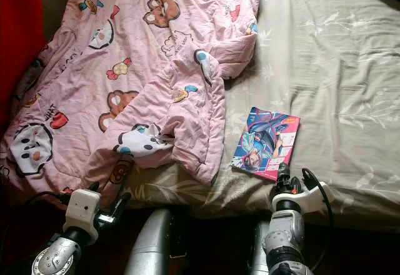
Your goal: Clean up the room
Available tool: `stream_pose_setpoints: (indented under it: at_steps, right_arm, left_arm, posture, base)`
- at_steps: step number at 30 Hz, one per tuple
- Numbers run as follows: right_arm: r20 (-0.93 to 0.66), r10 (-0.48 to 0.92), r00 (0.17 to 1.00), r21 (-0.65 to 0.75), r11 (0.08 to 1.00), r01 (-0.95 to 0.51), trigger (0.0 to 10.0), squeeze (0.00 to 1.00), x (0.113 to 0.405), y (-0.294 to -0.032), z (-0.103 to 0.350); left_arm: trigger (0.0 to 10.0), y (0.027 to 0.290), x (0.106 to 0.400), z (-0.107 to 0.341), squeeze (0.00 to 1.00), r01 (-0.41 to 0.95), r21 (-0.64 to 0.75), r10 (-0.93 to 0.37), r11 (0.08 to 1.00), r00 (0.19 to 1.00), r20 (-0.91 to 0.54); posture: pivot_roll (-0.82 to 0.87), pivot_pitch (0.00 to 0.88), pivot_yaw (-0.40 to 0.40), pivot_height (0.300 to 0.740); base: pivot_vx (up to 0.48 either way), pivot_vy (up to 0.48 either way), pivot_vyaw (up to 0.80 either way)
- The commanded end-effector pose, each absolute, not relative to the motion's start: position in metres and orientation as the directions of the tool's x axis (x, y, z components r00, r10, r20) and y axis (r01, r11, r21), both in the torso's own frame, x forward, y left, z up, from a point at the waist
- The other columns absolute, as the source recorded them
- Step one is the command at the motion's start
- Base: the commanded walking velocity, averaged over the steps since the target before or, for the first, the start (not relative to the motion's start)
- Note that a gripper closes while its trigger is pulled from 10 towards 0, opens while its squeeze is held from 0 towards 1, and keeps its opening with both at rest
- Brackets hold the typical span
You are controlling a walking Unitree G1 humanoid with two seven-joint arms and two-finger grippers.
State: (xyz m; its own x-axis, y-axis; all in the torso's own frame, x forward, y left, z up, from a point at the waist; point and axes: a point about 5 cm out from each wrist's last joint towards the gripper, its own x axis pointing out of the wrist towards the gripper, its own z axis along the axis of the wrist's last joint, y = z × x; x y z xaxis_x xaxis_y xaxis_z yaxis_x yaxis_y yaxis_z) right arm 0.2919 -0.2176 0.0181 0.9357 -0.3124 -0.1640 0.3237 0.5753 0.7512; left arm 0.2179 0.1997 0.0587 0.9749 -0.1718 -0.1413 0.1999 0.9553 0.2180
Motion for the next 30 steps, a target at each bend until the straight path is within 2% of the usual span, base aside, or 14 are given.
stream_pose_setpoints:
  at_steps: [1, 5, 16, 30]
  right_arm:
    - [-0.225, -0.304, 0.926, 0.754, 0.547, 0.363, 10.0, 0.0, 0.28, -0.212, 0.003]
    - [-0.233, -0.295, 0.927, 0.757, 0.543, 0.363, 10.0, 0.0, 0.279, -0.211, 0.001]
    - [-0.112, -0.304, 0.946, 0.79, 0.551, 0.27, 10.0, 0.0, 0.294, -0.214, 0.021]
    - [-0.136, -0.249, 0.959, 0.804, 0.537, 0.254, 10.0, 0.0, 0.291, -0.205, 0.014]
  left_arm:
    - [10.0, 0.212, 0.209, 0.054, 0.0, 0.179, 0.224, -0.137, 0.958, 0.972, -0.189]
    - [10.0, 0.213, 0.207, 0.054, 0.0, 0.18, 0.226, -0.136, 0.958, 0.971, -0.196]
    - [10.0, 0.211, 0.208, 0.055, 0.0, 0.182, 0.222, -0.138, 0.958, 0.97, -0.2]
    - [10.0, 0.212, 0.202, 0.056, 0.0, 0.186, 0.226, -0.138, 0.956, 0.967, -0.213]
  posture:
    - [0.14, 0.405, 0.244, 0.628]
    - [0.14, 0.413, 0.247, 0.628]
    - [0.14, 0.419, 0.249, 0.628]
    - [0.15, 0.438, 0.256, 0.628]
  base:
    - [0.0, 0.0, 0.0]
    - [0.0, 0.0, 0.0]
    - [0.0, 0.0, 0.0]
    - [0.0, 0.0, 0.0]
